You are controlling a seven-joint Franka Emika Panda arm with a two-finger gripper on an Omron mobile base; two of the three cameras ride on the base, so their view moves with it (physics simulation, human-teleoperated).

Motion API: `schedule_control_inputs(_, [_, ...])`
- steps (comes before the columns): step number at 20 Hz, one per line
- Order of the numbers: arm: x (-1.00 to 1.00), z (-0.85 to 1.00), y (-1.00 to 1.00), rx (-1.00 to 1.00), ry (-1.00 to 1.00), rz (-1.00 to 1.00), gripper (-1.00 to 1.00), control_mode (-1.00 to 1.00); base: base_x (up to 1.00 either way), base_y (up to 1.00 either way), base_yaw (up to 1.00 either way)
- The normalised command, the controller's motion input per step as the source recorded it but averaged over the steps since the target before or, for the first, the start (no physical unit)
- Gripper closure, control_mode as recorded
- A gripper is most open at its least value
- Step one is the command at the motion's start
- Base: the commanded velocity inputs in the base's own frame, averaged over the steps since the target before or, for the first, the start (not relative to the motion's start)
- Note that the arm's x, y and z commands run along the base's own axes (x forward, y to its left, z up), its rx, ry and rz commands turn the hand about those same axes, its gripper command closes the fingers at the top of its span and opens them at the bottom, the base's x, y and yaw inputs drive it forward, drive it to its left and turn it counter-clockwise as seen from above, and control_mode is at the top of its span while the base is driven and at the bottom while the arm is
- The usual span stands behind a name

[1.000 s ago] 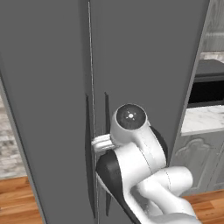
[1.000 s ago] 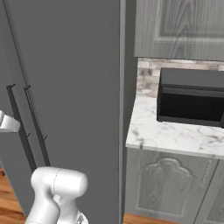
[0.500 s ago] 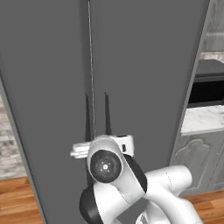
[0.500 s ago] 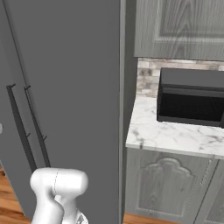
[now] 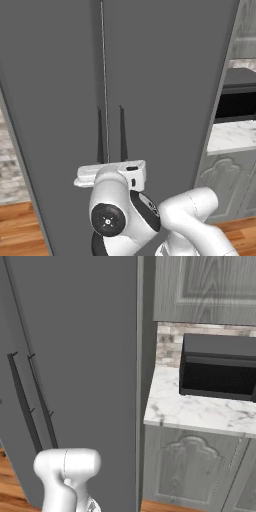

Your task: Open the freezer door, pick up the ice cube tray from the freezer, and place it on the dining counter.

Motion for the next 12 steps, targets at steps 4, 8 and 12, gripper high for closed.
schedule_control_inputs(4, [0.27,-0.16,0.00,0.00,-0.21,0.00,-1.00,-1.00,0.00,0.00,0.00])
schedule_control_inputs(8, [0.47,-0.14,0.00,0.00,-0.16,0.01,-1.00,-1.00,0.00,0.00,0.00])
schedule_control_inputs(12, [0.47,-0.14,0.00,0.00,-0.15,0.01,-1.00,-1.00,0.00,0.00,0.00])
